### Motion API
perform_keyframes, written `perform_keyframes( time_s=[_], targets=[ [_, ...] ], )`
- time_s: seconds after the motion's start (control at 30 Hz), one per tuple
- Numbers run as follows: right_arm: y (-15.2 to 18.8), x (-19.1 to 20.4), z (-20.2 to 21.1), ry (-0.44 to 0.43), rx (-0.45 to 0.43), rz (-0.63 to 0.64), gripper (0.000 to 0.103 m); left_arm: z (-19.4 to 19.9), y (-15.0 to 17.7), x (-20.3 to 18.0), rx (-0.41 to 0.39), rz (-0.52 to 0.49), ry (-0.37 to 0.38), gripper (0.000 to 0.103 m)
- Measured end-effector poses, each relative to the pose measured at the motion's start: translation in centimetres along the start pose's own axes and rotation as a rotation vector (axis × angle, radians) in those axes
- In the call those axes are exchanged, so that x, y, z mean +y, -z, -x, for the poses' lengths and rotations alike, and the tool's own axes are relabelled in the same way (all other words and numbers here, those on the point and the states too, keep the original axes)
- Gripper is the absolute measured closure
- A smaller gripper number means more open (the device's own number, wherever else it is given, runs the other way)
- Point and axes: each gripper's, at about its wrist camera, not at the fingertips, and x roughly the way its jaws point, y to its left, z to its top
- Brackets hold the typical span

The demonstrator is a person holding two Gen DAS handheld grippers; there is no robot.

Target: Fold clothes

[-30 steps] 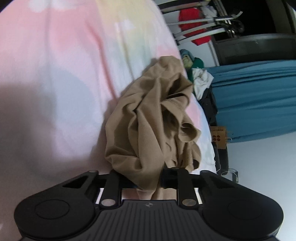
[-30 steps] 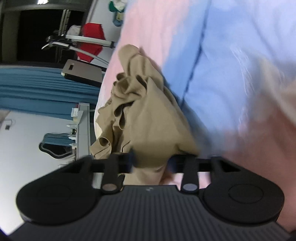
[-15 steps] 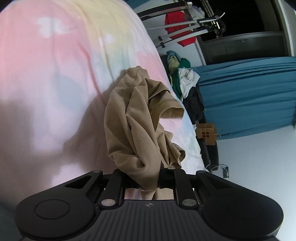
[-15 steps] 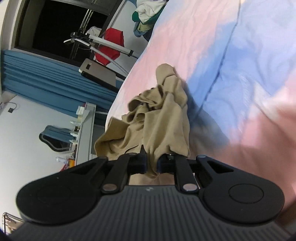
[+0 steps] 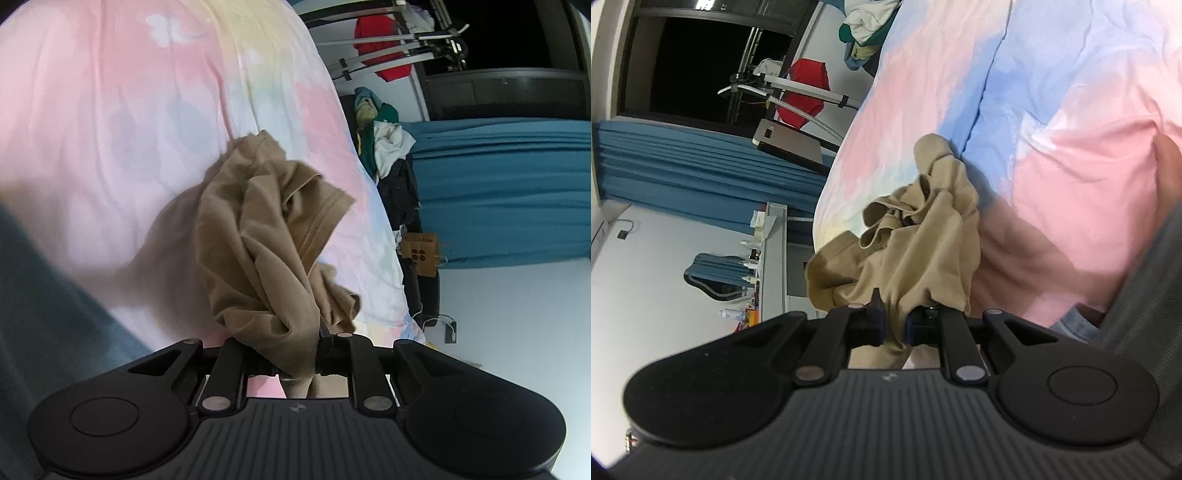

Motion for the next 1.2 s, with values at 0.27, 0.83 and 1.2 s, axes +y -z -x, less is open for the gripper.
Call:
perform_keyframes(
  time_s=[0.27, 0.83, 1.2],
  targets=[
    [-4.5, 2.1, -5.1, 0.004, -0.015, -0.143, 0.088, -4.8, -5.8, -3.4, -0.013, 0.073, -0.022, 0.081],
    [-12.3, -1.6, -19.1, 0.088, 0.031, -0.258, 0.088, -19.1, -14.9, -2.1, 0.003, -0.068, -0.073, 0.074],
    [-10.8, 2.2, -17.9, -0.119, 0.067, 0.143, 0.025, -16.3, -11.6, -5.5, -0.089, -0.431, -0.017, 0.032]
  ],
)
